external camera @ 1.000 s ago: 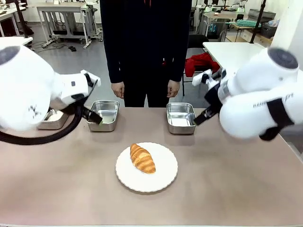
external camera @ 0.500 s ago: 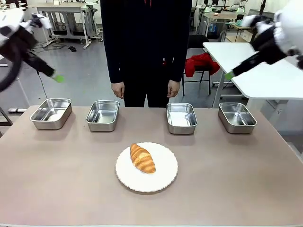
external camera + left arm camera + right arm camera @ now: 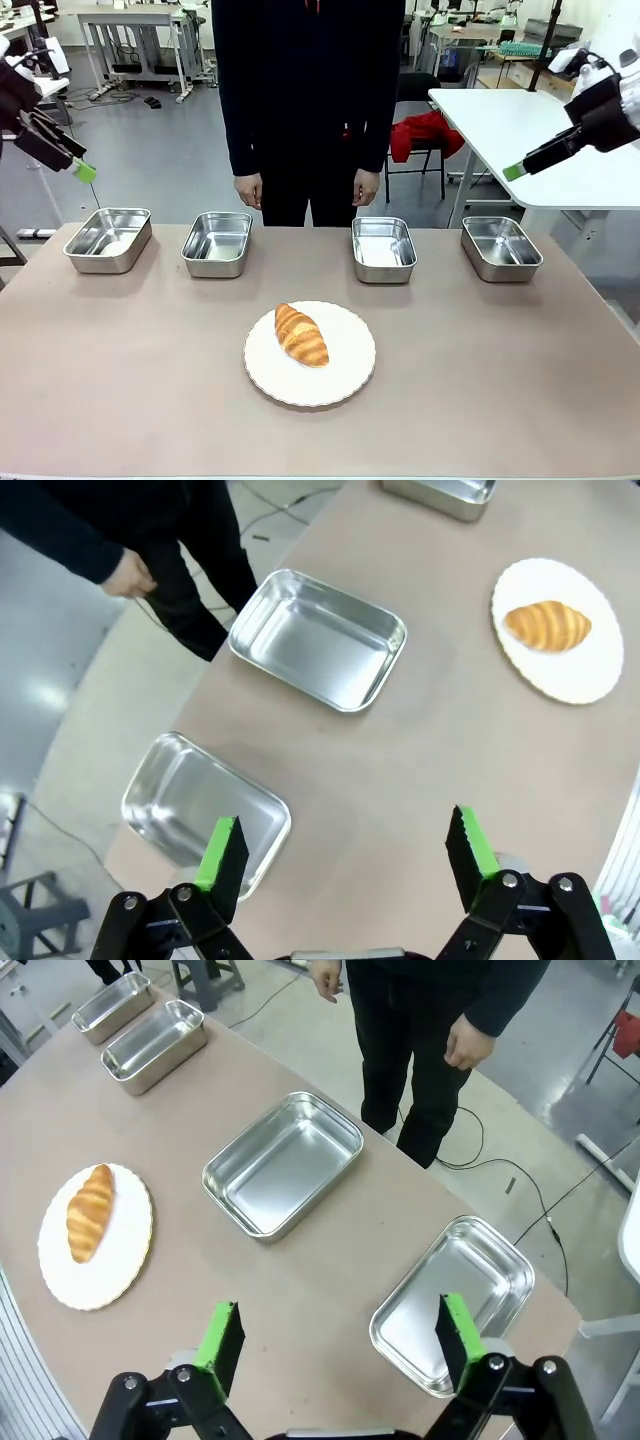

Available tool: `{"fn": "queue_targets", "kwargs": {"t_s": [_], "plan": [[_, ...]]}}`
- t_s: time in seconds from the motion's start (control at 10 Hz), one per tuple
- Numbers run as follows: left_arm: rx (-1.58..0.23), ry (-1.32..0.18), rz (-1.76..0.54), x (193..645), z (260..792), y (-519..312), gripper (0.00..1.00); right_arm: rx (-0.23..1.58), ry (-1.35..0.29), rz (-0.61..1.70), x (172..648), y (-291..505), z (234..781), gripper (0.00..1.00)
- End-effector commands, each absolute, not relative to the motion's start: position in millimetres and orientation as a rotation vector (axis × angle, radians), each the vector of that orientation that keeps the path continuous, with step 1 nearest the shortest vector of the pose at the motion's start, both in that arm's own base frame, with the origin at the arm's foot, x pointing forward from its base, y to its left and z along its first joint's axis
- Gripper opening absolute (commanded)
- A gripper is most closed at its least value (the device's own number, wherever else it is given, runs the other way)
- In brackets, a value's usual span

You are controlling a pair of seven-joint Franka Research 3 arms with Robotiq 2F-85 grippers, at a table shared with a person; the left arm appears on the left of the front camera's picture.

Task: Place the bread in the container.
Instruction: Place the Butter Roll into the Airtight Container indicated by the human.

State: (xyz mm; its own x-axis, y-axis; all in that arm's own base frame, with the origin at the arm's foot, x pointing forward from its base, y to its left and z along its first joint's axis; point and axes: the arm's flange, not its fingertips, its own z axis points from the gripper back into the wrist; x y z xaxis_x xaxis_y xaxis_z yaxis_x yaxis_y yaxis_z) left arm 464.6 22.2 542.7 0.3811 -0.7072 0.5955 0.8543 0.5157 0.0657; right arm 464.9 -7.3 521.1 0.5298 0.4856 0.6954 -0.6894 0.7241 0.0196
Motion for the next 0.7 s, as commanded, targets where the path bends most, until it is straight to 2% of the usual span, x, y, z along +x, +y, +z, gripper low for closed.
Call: {"fn": "queue_targets", "kwargs": {"t_s": [0.0,0.1,0.3,0.6], "plan": [[-0.273,-0.62,-1.034,467,538,31,1.0,0.324,-0.728,0.699,467,-5,528,1.0],[-0.349,-0.64,-1.029,469,548,57,1.0,0.31,-0.723,0.715,465,-7,521,1.0],[-0.567,-0.685,-0.992,489,568,113,1.0,0.37,-0.824,0.686,463,-73,544,1.0],[-0.647,-0.747,-0.988,490,582,170,1.0,0.445,-0.913,0.626,456,-157,540,1.0]]}}
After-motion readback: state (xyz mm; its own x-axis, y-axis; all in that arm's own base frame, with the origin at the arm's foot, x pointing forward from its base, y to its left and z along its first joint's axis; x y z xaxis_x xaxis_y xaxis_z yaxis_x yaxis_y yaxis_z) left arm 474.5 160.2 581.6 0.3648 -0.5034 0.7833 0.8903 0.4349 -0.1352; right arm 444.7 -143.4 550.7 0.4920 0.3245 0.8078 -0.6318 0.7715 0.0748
